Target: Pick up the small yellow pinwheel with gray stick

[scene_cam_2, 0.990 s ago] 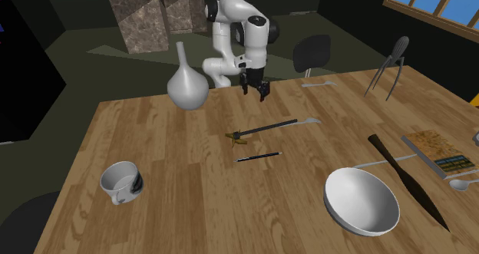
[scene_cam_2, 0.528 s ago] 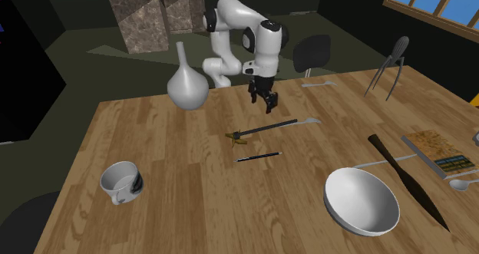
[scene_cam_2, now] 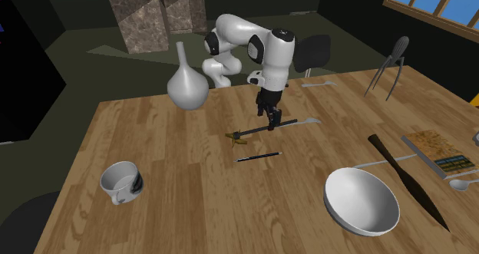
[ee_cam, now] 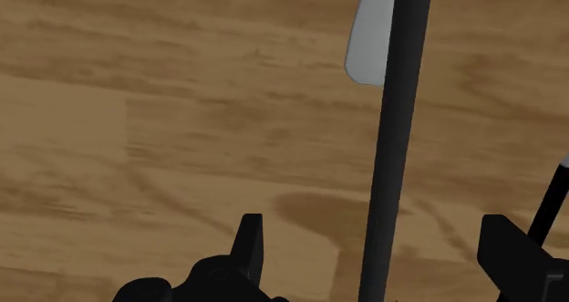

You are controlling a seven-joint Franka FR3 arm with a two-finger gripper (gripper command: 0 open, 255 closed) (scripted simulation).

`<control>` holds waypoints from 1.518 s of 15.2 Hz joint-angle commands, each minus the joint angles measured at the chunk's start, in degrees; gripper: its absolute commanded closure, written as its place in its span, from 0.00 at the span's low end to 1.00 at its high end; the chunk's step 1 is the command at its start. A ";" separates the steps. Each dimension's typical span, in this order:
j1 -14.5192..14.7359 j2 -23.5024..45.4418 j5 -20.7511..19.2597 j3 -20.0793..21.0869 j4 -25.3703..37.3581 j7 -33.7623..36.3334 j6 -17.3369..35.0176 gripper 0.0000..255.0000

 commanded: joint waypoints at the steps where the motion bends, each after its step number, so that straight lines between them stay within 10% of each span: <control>1: 1.31 3.04 -1.38 -0.74 3.79 1.97 -0.98 0.00; 9: -0.54 0.75 -0.45 -0.61 -4.99 2.71 5.46 0.00; 10: -0.50 0.76 -0.46 -0.59 -4.92 2.75 5.40 1.00; 23: 0.48 1.96 -0.92 -0.67 0.04 2.27 1.67 1.00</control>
